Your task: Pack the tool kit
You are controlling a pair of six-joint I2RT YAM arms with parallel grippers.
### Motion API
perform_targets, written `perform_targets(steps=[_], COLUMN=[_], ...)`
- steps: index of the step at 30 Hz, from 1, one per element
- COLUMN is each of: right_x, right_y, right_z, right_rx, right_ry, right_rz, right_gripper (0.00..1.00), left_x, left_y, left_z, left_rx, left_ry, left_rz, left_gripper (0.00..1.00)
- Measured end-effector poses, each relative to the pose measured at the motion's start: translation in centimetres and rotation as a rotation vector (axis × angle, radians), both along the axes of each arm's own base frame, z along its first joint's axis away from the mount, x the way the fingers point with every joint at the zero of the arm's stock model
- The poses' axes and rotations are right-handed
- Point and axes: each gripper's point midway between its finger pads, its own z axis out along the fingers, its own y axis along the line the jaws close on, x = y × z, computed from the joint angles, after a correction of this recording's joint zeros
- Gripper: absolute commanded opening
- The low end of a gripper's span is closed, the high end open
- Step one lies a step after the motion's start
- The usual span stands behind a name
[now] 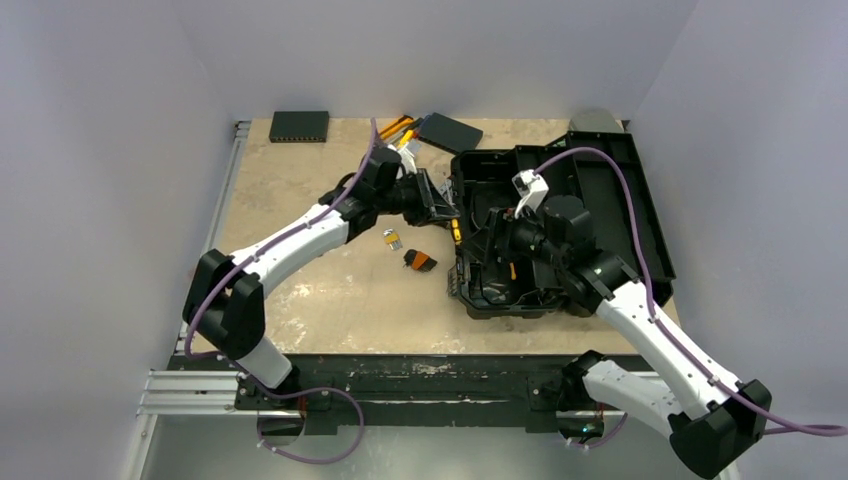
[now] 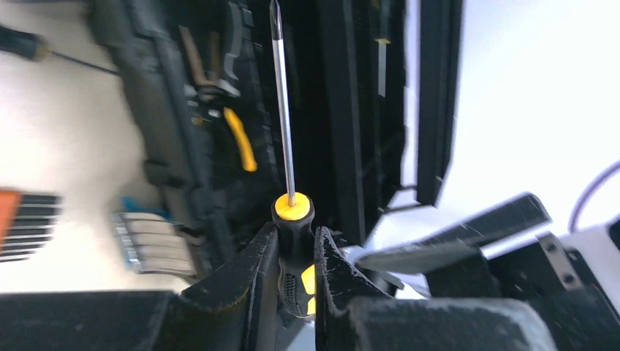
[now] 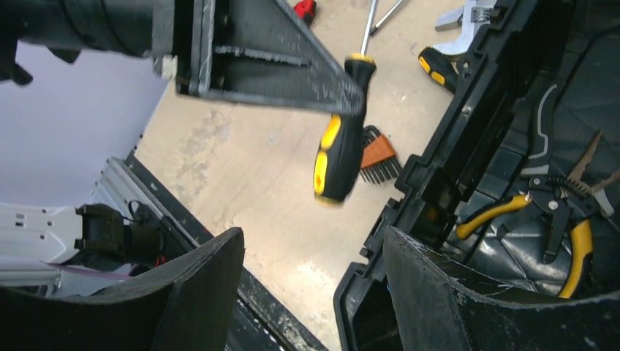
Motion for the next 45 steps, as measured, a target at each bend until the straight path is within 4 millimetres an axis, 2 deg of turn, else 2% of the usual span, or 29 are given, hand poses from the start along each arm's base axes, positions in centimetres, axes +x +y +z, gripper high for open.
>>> perform_targets(steps=[5, 9, 10, 13, 15, 17, 18, 19, 22, 26, 27, 29, 33, 38, 41, 45], right_x=[1.0, 1.4, 1.4, 1.4, 1.4, 1.5, 1.6, 1.6, 1.5, 2.6, 2.9, 3.5, 4.7, 5.5, 5.8, 6.2], right_y=[0.6, 0.8, 0.8, 0.8, 0.8, 0.7, 0.6, 0.6, 0.0, -3.2, -4.1, -5.9, -10.9, -17.2, -19.9, -23.1], right_z=[0.8, 1.2, 1.2, 1.3, 1.4, 1.7, 1.9, 2.0, 2.0, 1.7, 1.8, 2.2, 3.0, 3.7, 3.9, 3.7], right_rx=[0.014, 0.021, 0.022, 0.027, 0.03, 0.03, 0.03, 0.027, 0.002, -0.11, -0.143, -0.199, -0.36, -0.658, -0.835, -1.002], right_ry=[-0.015, -0.026, -0.026, -0.022, -0.015, -0.015, -0.016, -0.017, -0.021, -0.05, -0.066, -0.097, -0.166, -0.259, -0.285, -0.259], right_rz=[-0.003, -0.003, -0.004, -0.01, -0.016, -0.027, -0.037, -0.041, -0.068, -0.208, -0.248, -0.327, -0.541, -0.76, -0.842, -0.887], right_gripper=[0.65, 0.55, 0.51, 0.23, 0.14, 0.1, 0.04, 0.0, 0.0, 0.0, 0.0, 0.0, 0.0, 0.0, 0.05, 0.04], left_x=[-2.4, -3.9, -4.2, -4.9, -5.0, -5.0, -5.0, -5.0, -5.3, -6.1, -6.3, -6.6, -7.1, -7.7, -7.9, -8.3], left_y=[-2.9, -4.1, -4.2, -4.4, -4.5, -4.5, -4.5, -4.5, -4.3, -3.5, -3.2, -2.6, -1.0, 1.9, 3.5, 4.8], left_z=[2.5, 4.6, 5.1, 6.6, 7.3, 7.6, 7.8, 7.9, 7.9, 8.2, 8.3, 8.6, 8.6, 8.4, 8.2, 6.7], left_rx=[-0.111, -0.17, -0.181, -0.215, -0.23, -0.238, -0.242, -0.244, -0.243, -0.232, -0.228, -0.216, -0.152, -0.031, 0.03, 0.105], left_ry=[-0.014, -0.041, -0.049, -0.08, -0.106, -0.117, -0.127, -0.132, -0.149, -0.173, -0.181, -0.196, -0.214, -0.266, -0.294, -0.289], left_rz=[-0.106, -0.161, -0.169, -0.196, -0.198, -0.201, -0.2, -0.2, -0.207, -0.212, -0.209, -0.203, -0.167, -0.107, -0.08, -0.073], left_gripper=[0.0, 0.0, 0.0, 0.0, 0.08, 0.16, 0.21, 0.27, 0.52, 0.83, 0.87, 0.9, 0.9, 0.89, 0.89, 0.88])
